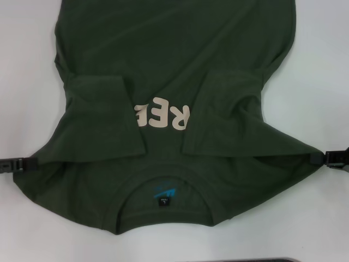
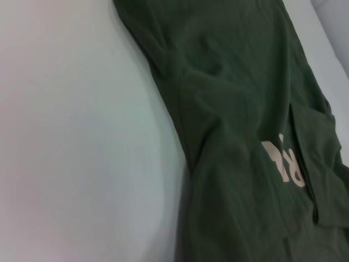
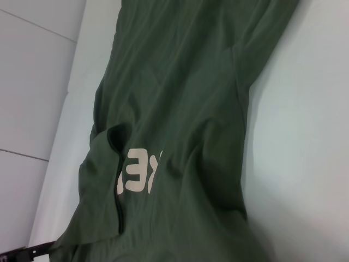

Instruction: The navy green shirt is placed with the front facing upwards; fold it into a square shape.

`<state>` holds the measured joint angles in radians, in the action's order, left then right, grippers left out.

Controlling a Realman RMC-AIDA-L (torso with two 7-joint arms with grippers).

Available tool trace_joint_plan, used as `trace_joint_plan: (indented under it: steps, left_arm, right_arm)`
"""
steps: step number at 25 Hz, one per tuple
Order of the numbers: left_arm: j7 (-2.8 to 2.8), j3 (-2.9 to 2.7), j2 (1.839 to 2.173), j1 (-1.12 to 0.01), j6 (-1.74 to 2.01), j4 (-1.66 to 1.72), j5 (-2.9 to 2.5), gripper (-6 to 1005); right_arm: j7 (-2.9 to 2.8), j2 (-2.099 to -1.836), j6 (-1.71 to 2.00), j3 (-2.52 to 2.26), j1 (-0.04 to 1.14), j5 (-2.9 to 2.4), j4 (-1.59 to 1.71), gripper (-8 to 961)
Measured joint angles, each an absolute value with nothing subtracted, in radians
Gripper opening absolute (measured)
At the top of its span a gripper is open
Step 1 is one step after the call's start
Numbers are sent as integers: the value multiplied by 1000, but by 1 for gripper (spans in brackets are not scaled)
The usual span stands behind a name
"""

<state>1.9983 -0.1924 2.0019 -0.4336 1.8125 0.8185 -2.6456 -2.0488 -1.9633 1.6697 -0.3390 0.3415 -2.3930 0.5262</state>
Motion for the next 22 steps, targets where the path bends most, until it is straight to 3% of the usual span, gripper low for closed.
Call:
trace_joint_plan:
  steps: [11, 22]
  left_arm:
    - [2000, -210, 1996, -448, 1784, 786, -2683, 859]
    - [1997, -211, 1996, -463, 1772, 750, -2694, 774]
  right_arm:
    - [-2051, -1963, 1665, -336, 344, -2393, 526, 45]
    - [-2050, -1963, 1661, -336, 344, -2393, 526, 45]
